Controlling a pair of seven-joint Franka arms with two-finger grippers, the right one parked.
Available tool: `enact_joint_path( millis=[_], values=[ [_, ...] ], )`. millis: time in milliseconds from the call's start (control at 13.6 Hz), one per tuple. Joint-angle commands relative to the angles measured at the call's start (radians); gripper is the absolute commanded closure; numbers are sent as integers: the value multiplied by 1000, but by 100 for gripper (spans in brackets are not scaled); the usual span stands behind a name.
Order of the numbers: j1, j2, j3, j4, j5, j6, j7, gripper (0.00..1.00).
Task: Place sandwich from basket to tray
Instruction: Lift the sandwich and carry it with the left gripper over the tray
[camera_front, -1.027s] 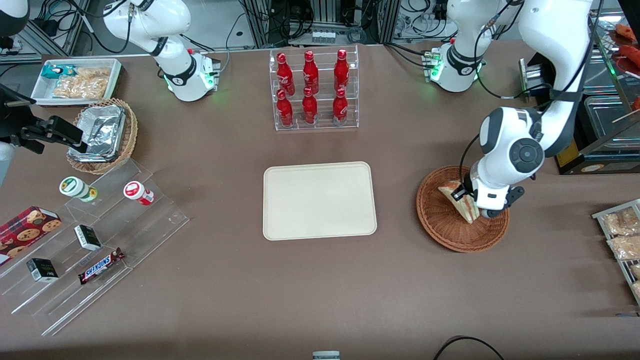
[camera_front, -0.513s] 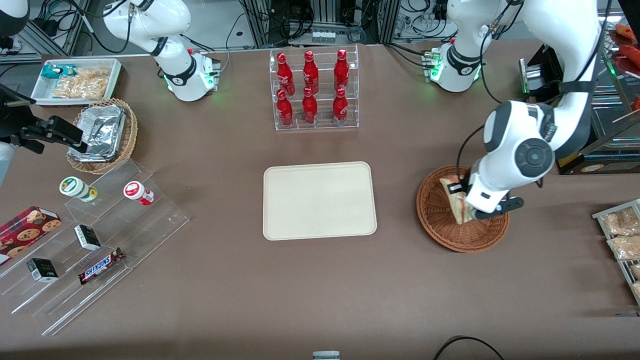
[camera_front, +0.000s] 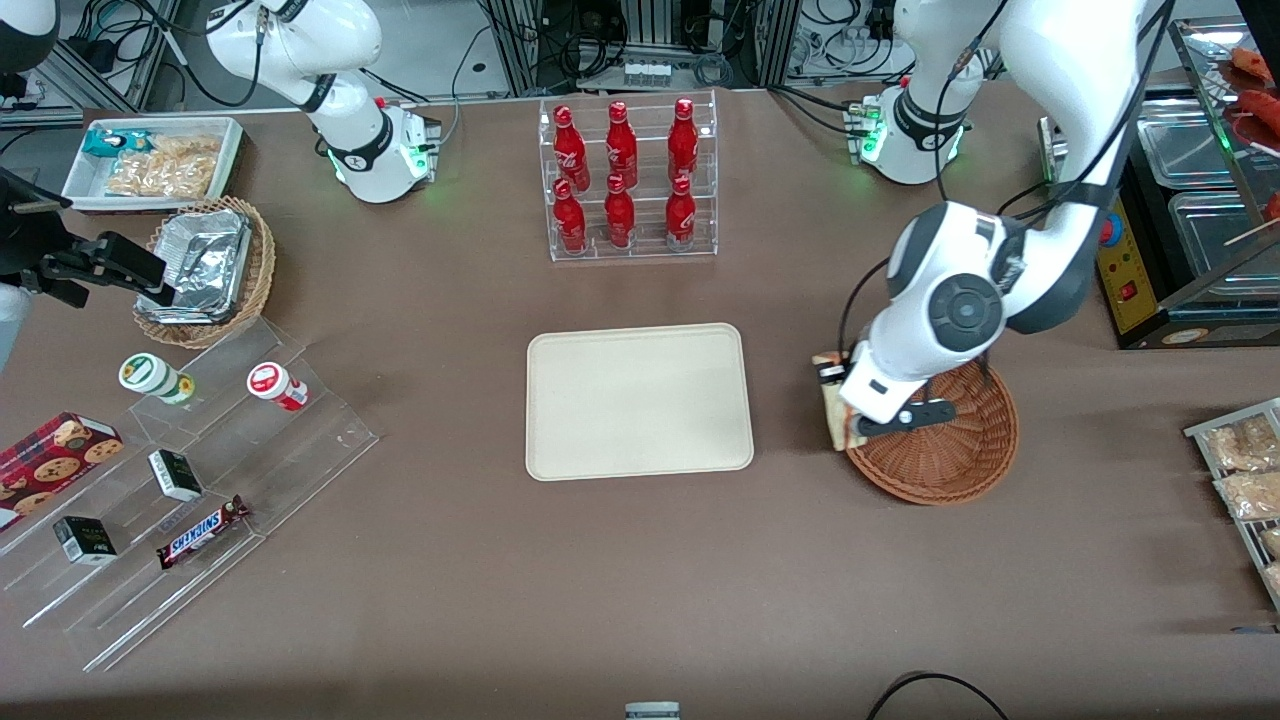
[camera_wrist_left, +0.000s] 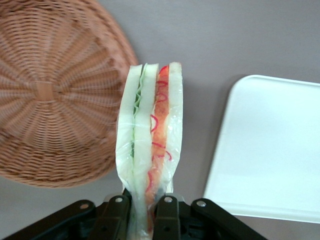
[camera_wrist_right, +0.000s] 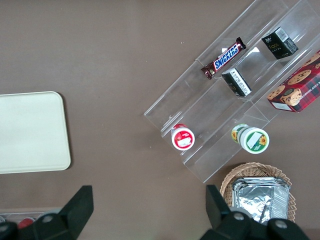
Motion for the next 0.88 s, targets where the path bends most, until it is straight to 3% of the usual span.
enact_joint_path(
  millis=[0,220,807],
  values=[
    [3,121,-50,194,39,-90,-86,97],
    [-81,224,-67,360,163,-190,-177,97],
    [-267,350,-64,465,173,-83,-238,100]
  ],
)
